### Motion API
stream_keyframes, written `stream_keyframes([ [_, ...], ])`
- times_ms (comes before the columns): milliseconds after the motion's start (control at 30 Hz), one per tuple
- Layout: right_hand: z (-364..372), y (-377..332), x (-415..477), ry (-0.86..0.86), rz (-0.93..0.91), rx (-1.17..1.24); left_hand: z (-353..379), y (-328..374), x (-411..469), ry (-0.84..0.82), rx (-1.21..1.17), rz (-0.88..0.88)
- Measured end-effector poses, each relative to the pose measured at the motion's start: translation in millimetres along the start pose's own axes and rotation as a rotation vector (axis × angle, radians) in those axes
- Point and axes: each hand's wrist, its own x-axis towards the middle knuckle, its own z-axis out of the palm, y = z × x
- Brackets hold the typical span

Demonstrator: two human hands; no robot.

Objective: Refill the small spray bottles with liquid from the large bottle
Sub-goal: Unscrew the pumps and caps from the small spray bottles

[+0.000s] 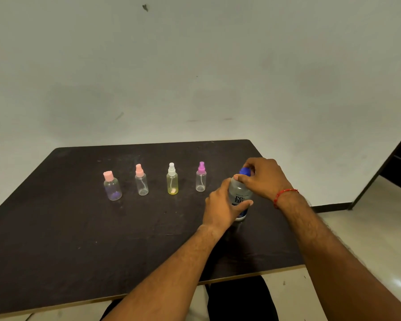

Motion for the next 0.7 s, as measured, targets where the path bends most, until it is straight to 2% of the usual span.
stream_keyframes([
  [200, -4, 2, 0, -0.047, -0.093, 0.067, 0, 0, 1, 0.009, 0.004, 0.02],
  [300, -7, 5, -2, -0.014, -0.092, 0.126, -1, -1, 1, 0.004, 0.001, 0.021],
  [567, 6, 37, -39, 0.248, 0.096, 0.503, 1, -3, 0, 0.002, 0.014, 0.023],
  [700, 33, 55, -61, 0.271, 0.25, 0.625, 2, -6, -3, -0.004, 0.013, 0.021],
])
